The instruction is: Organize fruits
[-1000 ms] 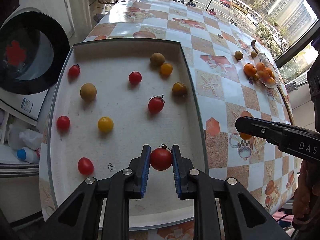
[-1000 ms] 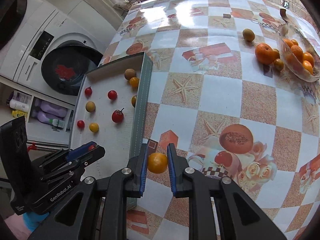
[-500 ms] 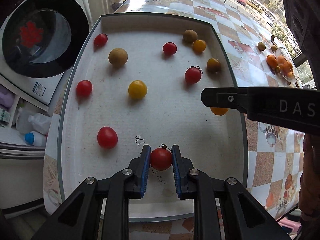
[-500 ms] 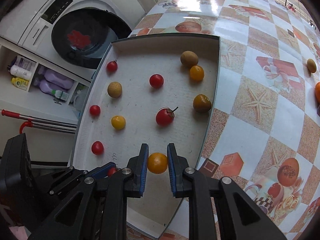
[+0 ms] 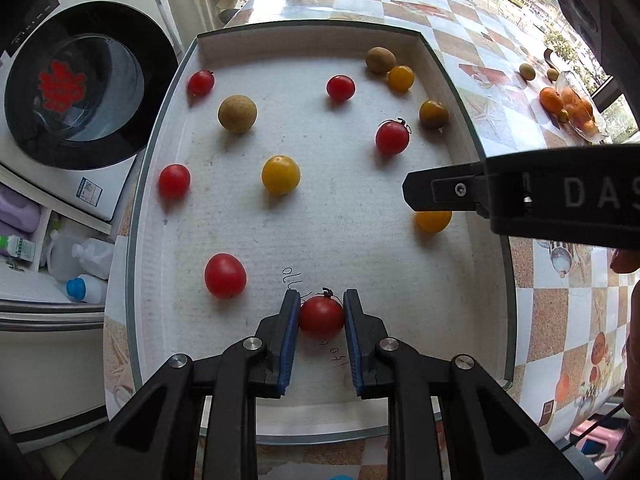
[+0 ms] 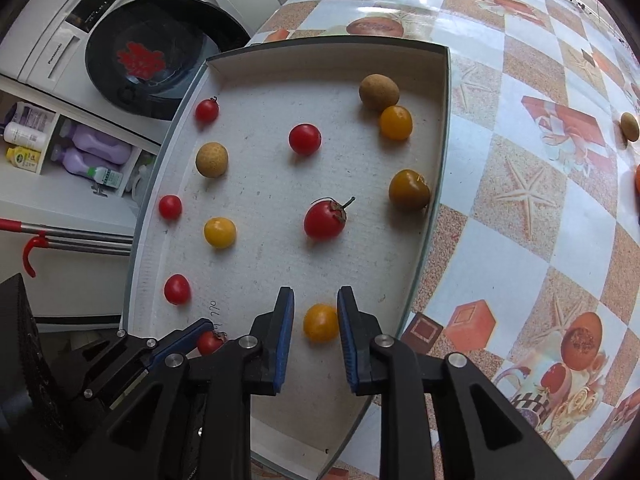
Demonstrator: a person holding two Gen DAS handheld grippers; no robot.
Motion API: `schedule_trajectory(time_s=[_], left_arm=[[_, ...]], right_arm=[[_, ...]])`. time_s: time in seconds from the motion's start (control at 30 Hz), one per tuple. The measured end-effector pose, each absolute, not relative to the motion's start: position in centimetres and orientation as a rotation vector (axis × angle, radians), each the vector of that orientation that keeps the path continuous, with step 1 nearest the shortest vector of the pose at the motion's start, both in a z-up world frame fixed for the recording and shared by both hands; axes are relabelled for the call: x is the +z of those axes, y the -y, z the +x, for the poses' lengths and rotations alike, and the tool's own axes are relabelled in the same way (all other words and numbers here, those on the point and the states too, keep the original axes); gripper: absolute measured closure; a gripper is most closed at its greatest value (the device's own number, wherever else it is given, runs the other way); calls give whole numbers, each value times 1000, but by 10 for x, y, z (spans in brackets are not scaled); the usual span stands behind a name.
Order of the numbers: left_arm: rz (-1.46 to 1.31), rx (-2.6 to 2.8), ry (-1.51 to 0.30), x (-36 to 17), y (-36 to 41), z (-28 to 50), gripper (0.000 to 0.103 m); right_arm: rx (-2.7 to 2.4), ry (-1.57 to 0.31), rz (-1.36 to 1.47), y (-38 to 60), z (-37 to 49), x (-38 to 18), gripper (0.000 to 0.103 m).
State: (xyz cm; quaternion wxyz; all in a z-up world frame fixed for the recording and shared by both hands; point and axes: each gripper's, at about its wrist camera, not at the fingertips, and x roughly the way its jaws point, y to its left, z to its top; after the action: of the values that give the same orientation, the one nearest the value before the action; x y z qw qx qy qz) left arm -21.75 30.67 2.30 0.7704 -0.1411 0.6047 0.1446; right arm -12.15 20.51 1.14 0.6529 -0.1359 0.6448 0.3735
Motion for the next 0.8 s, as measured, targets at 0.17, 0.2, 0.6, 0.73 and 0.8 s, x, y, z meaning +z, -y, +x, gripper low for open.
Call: schedule_trajectory(time_s=[0.17,0.2,0.6,0.73,0.8], left_arm=[[-333,297,-1317,30,-312,-219,56],[-329,303,-1312,33,-312,-220,18],[-307,359,-1363,64,-318,-231,7],[-277,383,-1385,76,-319,-234,7],[-290,373,-1390,81,-322,-235,7]], right_arm=[[812,-1447,-328,-197,-123,37,26],[797,-1448,-327,-195,-123,41,23],[658,-1472,-377,-168,-140,64,0],[642,-1486,-410,-170,-148,74,0],[633,-1490,-421,-171,-151,79,0]])
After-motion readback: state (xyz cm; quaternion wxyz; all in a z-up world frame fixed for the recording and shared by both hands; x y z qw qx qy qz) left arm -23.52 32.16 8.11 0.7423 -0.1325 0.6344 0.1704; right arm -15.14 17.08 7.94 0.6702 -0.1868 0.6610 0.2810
